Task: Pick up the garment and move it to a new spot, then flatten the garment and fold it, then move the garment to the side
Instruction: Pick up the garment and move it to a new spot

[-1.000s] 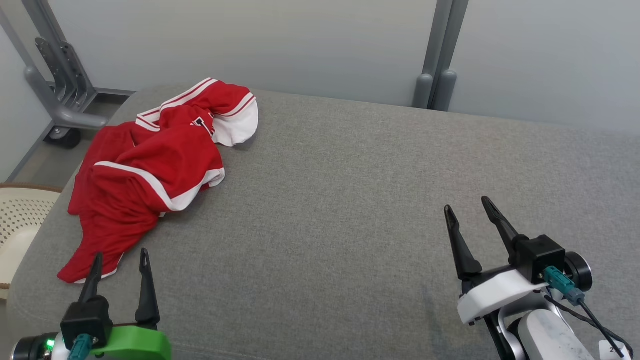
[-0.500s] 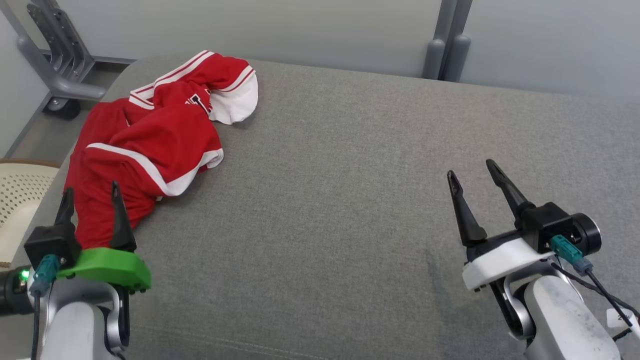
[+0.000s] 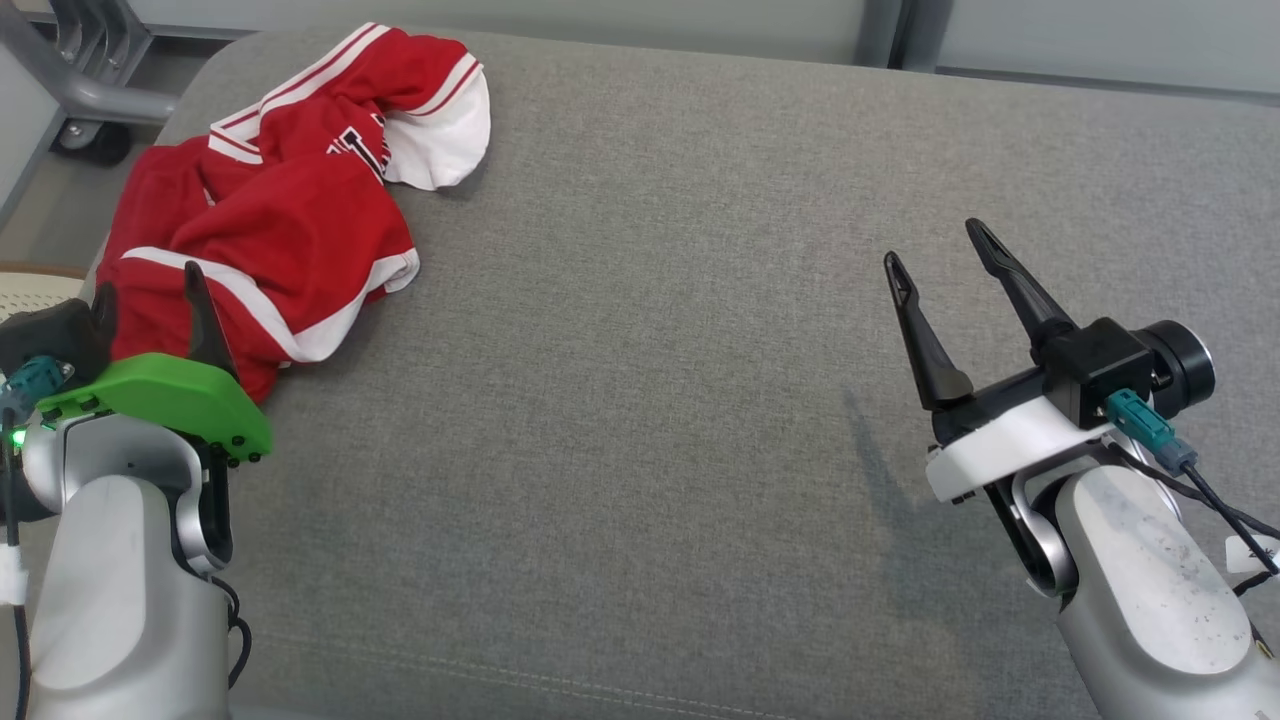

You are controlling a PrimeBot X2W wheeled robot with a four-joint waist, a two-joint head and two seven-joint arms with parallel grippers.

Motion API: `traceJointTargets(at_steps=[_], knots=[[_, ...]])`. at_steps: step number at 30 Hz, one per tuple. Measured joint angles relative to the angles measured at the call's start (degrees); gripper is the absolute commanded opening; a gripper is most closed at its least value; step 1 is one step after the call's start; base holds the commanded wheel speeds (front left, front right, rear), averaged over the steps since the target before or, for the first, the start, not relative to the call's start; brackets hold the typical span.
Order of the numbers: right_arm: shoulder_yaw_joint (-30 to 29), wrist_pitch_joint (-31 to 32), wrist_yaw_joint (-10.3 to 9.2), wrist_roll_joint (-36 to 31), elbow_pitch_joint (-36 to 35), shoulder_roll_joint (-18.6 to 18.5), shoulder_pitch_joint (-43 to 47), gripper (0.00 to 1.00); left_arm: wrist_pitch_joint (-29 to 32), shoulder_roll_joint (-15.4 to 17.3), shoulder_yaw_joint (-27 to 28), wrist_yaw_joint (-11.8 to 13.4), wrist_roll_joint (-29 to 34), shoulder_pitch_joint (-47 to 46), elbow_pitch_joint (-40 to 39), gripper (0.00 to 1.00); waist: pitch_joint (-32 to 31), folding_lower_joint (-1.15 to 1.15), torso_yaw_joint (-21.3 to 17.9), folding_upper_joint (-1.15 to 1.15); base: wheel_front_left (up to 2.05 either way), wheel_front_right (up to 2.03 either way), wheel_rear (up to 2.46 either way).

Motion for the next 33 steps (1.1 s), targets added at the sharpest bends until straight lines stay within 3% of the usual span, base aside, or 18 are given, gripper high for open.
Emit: traceJointTargets(at_steps=[14,33], knots=[[0.2,0.0,0.86,-0.5,1.2,-1.2,-2.2,1.00,5.8,-0.1,0.1,0.2,-0.6,-7.0,10.5,1.00,4.4,0.00,-3.2,0.00,0.00,0.00,0.00],[0.1,0.0,0.94,-0.8,1.0,-1.4,-5.2,1.00,7.6,1.3,2.7,1.3,2.0,-13.1,19.3,1.00,10.1,0.00,-5.3,0.00,0.00,0.00,0.00]])
